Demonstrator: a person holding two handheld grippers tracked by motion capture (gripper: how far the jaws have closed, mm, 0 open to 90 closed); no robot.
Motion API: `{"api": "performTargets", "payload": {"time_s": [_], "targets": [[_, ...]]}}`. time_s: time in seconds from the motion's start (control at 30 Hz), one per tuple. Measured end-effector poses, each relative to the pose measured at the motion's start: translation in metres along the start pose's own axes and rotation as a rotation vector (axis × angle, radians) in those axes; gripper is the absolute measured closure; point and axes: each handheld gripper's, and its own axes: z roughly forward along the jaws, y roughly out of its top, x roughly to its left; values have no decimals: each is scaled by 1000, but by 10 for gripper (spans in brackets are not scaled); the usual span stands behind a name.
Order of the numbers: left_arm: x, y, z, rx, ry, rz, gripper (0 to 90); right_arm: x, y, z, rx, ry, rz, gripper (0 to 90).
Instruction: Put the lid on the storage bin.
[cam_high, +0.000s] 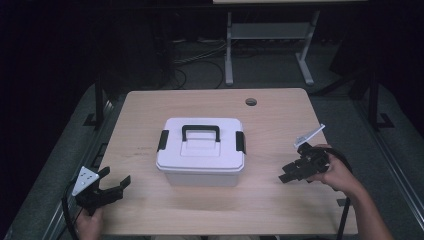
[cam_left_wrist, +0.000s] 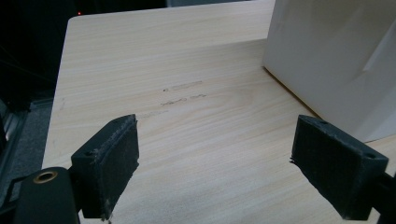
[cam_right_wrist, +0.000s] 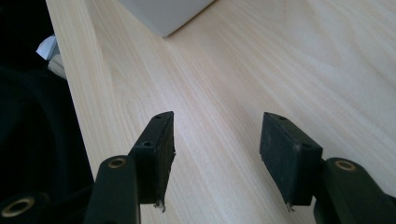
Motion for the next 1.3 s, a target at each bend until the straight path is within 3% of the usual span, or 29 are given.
{"api": "performTargets", "payload": {"time_s": [1.3], "targets": [[-2, 0, -2, -3, 4, 6, 141, 7, -39, 0, -31, 15, 26, 433]]}}
